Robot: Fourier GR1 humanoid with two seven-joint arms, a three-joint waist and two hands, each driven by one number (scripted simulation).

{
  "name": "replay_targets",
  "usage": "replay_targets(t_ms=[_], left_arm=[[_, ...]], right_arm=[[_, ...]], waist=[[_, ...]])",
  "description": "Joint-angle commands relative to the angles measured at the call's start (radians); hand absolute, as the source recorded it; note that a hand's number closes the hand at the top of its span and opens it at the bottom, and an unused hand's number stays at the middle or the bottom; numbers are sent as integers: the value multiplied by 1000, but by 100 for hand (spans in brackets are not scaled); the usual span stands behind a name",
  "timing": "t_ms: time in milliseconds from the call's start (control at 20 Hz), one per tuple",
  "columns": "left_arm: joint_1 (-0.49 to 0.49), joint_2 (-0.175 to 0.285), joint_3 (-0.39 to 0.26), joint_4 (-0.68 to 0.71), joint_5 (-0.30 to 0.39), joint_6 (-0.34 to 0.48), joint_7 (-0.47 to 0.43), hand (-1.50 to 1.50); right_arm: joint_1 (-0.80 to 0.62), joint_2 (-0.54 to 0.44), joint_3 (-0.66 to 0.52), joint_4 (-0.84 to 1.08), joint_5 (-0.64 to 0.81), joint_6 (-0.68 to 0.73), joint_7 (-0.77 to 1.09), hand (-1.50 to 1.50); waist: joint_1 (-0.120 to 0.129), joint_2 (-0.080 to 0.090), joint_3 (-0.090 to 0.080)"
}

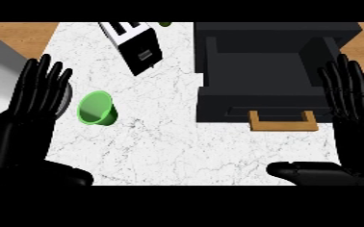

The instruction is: Pick up the cup, place it into the drawer and close the drawer

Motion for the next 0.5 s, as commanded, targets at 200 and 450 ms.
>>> replay_targets(t_ms=[200,450], left_arm=[[8,30,104,82,176,-69,40,-150],[79,16,130,280,100,-127,-154,-150]], right_arm=[[25,-17,-23,8,-19,56,-7,-150],[10,4,-1,28,-6,53,-16,-150]], waist=[[-3,0,-1],[-3,0,-1]])
